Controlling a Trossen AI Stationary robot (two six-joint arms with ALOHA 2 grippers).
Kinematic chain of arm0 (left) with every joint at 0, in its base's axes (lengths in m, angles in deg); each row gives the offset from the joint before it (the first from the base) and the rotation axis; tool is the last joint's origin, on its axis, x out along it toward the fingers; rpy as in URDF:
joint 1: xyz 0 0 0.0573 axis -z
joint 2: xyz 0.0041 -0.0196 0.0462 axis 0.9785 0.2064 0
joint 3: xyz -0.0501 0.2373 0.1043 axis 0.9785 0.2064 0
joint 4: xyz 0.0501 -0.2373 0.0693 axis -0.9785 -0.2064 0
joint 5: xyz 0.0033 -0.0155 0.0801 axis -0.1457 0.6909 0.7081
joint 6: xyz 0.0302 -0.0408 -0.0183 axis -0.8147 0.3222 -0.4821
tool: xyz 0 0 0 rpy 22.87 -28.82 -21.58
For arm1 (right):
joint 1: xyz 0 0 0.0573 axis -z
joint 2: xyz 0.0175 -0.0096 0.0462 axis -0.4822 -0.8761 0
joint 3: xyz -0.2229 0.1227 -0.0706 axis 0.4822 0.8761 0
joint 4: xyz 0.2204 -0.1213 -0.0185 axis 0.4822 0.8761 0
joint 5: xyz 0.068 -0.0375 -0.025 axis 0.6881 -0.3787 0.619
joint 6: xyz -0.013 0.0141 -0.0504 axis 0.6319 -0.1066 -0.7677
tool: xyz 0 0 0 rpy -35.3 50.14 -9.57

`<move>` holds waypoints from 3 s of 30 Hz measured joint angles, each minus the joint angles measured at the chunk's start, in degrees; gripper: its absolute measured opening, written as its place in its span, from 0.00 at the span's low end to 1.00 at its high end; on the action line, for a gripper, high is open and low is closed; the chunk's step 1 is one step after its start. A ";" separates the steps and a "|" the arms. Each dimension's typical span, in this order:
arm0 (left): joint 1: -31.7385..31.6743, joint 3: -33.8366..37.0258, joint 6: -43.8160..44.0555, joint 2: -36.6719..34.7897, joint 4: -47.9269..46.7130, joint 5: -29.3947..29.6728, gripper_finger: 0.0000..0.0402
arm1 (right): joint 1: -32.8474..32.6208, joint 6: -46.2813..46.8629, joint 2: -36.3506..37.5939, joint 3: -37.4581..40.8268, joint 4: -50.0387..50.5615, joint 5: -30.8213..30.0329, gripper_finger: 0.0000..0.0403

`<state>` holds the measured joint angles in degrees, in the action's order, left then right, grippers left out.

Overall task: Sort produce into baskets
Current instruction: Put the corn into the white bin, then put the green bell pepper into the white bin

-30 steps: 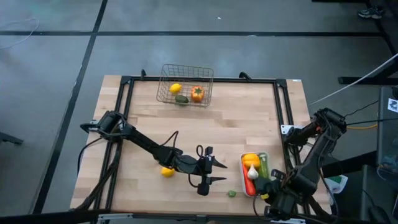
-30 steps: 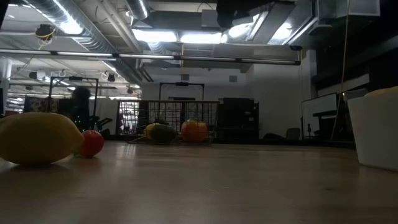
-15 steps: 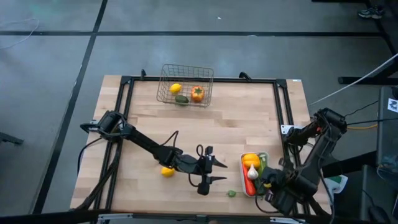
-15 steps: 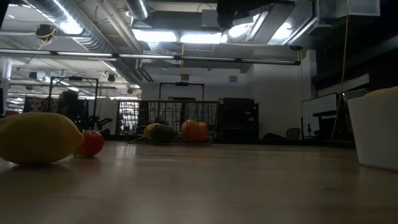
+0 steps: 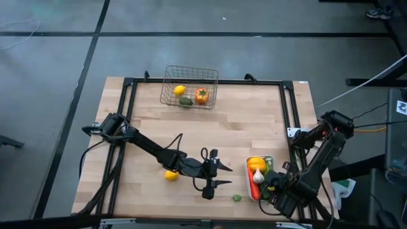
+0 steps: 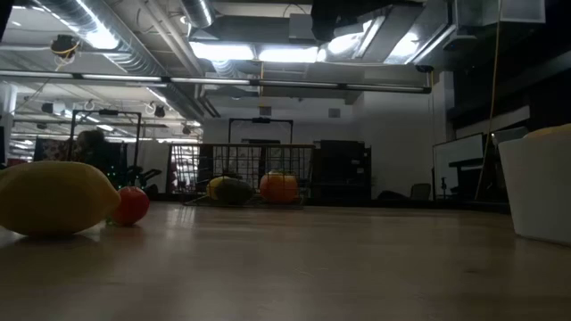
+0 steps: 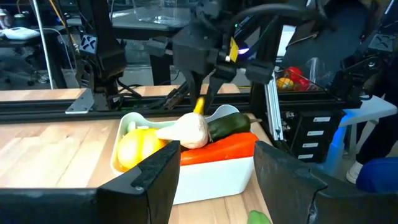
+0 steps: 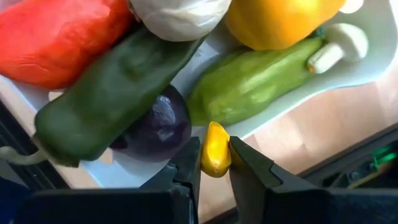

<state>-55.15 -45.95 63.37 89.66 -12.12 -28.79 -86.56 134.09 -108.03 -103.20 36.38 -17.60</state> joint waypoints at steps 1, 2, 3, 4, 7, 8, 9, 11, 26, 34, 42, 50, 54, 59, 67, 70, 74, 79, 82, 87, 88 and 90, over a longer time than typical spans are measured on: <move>0.00 0.00 0.00 0.00 0.00 0.00 0.50 | 0.00 -0.01 0.00 0.43 -0.53 0.02 0.17; 0.00 0.00 0.00 0.00 0.00 0.00 0.50 | 0.00 -0.02 0.00 0.74 -0.72 0.43 0.17; 0.00 0.00 0.01 0.00 0.00 0.00 0.50 | 0.00 -0.12 0.00 0.98 -0.69 0.89 0.17; 0.00 0.00 0.02 0.00 0.00 0.00 0.50 | 0.00 -0.28 0.00 1.22 -0.63 1.43 0.17; -0.02 0.00 0.01 0.00 0.00 0.02 0.50 | 0.00 -0.48 0.00 1.83 -0.74 3.20 0.17; -0.02 0.00 -0.05 0.00 0.00 0.02 0.50 | 0.00 -0.49 0.00 2.01 -0.73 3.56 0.17; 0.00 0.00 -0.13 0.00 0.00 0.02 0.50 | 0.00 -0.48 0.00 2.19 -0.72 3.60 0.17; 0.00 0.00 -0.15 0.00 0.00 0.02 0.50 | 0.00 -0.49 0.00 2.59 -1.45 3.55 0.17; -0.30 0.02 -0.33 0.00 0.00 0.02 0.50 | 0.00 -0.54 0.00 3.48 -2.72 4.01 0.27; -1.84 0.02 -0.14 -0.19 -0.01 0.07 0.50 | 0.00 -0.65 0.00 3.36 -2.70 8.36 0.41; -2.47 0.02 -1.82 -0.24 0.08 0.04 0.50 | 0.02 -0.59 0.17 1.17 -1.68 10.09 0.42; -4.34 0.09 -4.38 -3.72 -0.16 0.07 0.50 | 0.02 1.09 0.24 -12.16 5.63 7.36 0.42; -4.50 0.09 -7.37 -7.07 -3.71 0.02 0.50 | 0.00 1.85 0.24 -19.20 3.54 0.34 0.42; -4.50 0.09 -8.00 -13.39 -13.40 0.01 0.50 | 0.00 -0.21 0.26 -24.75 -4.78 -12.56 0.42; -3.96 0.09 -5.92 -21.57 -29.83 0.02 0.50 | 1.33 -22.59 -2.00 -25.28 -23.26 -28.91 0.42; -3.33 0.08 -4.57 -23.05 -32.91 0.02 0.50 | 3.09 -30.76 -4.56 -25.27 -27.48 -28.83 0.42; -2.29 0.07 -4.52 -23.37 -33.39 0.00 0.50 | 6.66 -40.21 -8.58 -25.24 -30.17 -27.30 0.42; -1.29 0.04 -4.08 -23.36 -36.58 0.02 0.50 | 12.16 -43.57 -12.57 -25.24 -30.28 -16.16 0.42; -0.70 0.04 -2.88 -23.32 -37.88 0.02 0.50 | 14.64 -45.03 -15.60 -25.23 -29.45 -8.92 0.42; -0.05 0.04 -2.61 -23.32 -38.93 0.01 0.50 | 16.24 -48.41 -19.32 -25.20 -26.92 -2.13 0.42; 0.05 0.04 -2.69 -23.32 -39.01 0.02 0.50 | 16.18 -49.23 -19.93 -25.20 -25.99 -2.02 0.42; 0.07 0.04 -2.67 -23.32 -39.43 0.02 0.50 | 16.17 -50.00 -20.92 -25.20 -24.01 -2.01 0.42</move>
<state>-55.08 -45.91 60.71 66.34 -51.55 -28.77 -70.39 84.10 -128.95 -128.40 12.37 -19.61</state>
